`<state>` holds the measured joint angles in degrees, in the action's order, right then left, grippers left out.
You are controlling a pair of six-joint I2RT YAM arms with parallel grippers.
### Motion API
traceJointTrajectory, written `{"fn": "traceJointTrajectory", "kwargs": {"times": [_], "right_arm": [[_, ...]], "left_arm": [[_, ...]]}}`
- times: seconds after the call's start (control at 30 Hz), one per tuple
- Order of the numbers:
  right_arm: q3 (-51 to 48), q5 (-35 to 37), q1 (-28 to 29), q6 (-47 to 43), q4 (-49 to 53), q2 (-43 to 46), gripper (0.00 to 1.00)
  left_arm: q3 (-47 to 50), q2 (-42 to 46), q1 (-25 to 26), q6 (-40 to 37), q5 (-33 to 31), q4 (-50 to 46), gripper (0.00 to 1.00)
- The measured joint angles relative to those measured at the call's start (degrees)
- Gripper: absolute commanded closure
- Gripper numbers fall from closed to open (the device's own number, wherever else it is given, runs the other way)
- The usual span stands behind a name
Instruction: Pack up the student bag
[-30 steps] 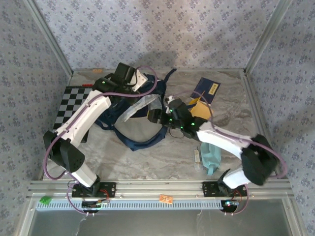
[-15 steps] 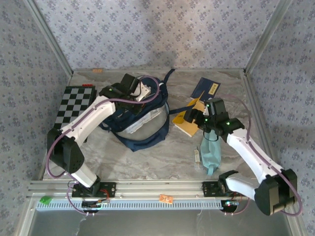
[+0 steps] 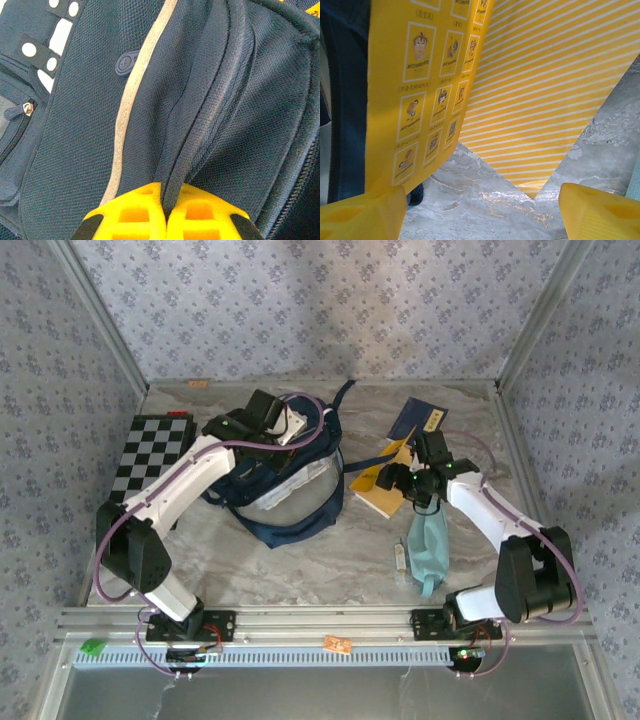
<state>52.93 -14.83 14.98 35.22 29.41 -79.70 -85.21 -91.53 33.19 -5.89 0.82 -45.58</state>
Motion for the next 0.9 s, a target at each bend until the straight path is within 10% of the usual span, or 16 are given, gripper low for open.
{"fn": "traceJointTrajectory", "kwargs": {"times": [0.3,0.63,0.9], "right_arm": [[-3.1,-0.2,-4.2,-0.2,-0.8,1.2,0.23],[3.6,0.2,3.3,2.7,-1.5,2.3,0.16],[-0.7,2.0,-4.4,2.8,-2.7,-4.1,0.38]], "left_arm": [[0.3,1.5,-0.1,0.3,-0.4,0.7,1.0],[0.2,2.3,-0.1,0.9,-0.2,0.7,1.0],[-0.7,2.6,-0.6,1.1,-2.4,0.4,1.0]]}}
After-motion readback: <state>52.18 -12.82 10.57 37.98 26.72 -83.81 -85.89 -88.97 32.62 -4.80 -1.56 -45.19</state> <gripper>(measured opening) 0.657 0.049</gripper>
